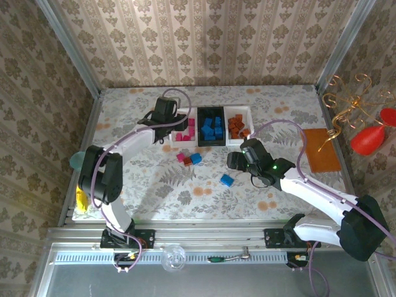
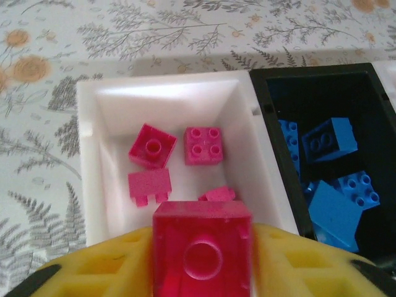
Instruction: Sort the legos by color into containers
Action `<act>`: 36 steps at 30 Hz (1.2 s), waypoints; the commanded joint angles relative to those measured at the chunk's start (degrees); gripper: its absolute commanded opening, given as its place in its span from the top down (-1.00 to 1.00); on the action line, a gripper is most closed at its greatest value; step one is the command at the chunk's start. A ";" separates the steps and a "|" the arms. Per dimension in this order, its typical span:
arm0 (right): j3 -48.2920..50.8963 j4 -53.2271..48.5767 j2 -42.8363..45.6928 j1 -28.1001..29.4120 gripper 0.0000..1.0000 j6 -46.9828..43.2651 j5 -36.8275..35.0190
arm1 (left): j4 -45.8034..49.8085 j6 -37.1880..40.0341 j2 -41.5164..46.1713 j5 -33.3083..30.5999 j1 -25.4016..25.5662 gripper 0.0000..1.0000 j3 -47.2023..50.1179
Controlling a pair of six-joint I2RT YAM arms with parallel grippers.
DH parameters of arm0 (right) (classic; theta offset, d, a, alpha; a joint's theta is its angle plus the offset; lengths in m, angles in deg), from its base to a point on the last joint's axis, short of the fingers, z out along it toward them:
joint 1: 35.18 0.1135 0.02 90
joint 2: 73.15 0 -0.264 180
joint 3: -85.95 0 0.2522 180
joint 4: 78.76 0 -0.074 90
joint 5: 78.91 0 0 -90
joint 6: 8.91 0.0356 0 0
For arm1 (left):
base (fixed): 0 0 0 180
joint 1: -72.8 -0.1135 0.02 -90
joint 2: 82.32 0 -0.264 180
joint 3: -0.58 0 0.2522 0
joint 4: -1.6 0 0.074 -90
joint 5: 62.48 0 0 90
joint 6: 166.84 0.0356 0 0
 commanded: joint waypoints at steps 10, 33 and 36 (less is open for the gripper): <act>0.42 0.88 -6.33 3.59 -0.56 -2.13 4.54 | -1.65 -3.83 9.83 8.26 -1.00 -0.70 2.15; -7.75 -0.66 -27.59 9.89 -0.01 -11.09 7.00 | -1.21 -13.77 55.20 -3.83 12.37 -1.00 46.07; -8.31 0.79 -25.38 9.84 0.19 -11.79 9.70 | 1.07 -13.87 57.60 -5.15 12.28 -1.00 47.88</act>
